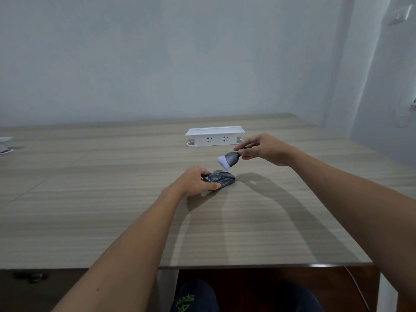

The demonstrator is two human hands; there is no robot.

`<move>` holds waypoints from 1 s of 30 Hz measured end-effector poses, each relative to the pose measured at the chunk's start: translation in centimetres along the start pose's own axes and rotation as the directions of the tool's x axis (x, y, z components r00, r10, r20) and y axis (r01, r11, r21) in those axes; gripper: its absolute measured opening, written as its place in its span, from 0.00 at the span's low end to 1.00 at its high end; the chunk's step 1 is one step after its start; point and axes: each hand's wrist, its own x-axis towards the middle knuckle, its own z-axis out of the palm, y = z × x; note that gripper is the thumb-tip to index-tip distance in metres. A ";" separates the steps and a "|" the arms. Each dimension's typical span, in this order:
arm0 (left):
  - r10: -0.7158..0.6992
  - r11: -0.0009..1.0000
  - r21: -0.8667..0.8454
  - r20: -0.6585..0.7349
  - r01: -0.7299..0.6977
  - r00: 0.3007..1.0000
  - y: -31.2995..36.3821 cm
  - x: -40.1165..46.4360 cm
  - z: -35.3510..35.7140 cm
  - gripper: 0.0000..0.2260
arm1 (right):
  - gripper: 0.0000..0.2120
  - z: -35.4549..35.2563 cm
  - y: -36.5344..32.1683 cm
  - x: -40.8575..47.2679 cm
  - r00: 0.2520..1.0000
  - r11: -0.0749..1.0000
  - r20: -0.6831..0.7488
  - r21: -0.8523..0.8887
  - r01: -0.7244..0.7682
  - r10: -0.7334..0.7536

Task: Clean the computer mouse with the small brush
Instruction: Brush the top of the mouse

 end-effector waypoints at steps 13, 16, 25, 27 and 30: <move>-0.002 1.000 0.008 -0.039 0.003 0.999 0.0 -0.1 0.5 0.11 | 0.12 1.0 0.7 0.4 0.992 0.994 -0.123 -0.108 0.018 -0.032; -0.007 1.000 0.017 -0.047 0.008 0.999 -0.2 0.0 0.6 0.12 | 0.14 1.7 0.4 0.3 0.992 0.996 -0.099 -0.057 0.067 -0.073; 0.003 1.000 0.013 -0.039 -0.003 0.999 -0.2 0.0 0.4 0.08 | 0.06 0.3 1.2 0.3 0.996 0.944 -0.067 -0.328 0.027 -0.052; 0.000 1.000 -0.001 -0.036 0.000 0.999 -0.1 0.0 0.4 0.08 | 0.07 0.4 0.9 0.4 0.997 0.941 -0.057 -0.336 0.036 -0.058; -0.005 1.000 -0.027 -0.031 0.004 1.000 -0.1 0.0 0.4 0.08 | 0.09 1.1 -0.1 0.4 0.997 0.955 -0.009 -0.290 0.066 -0.071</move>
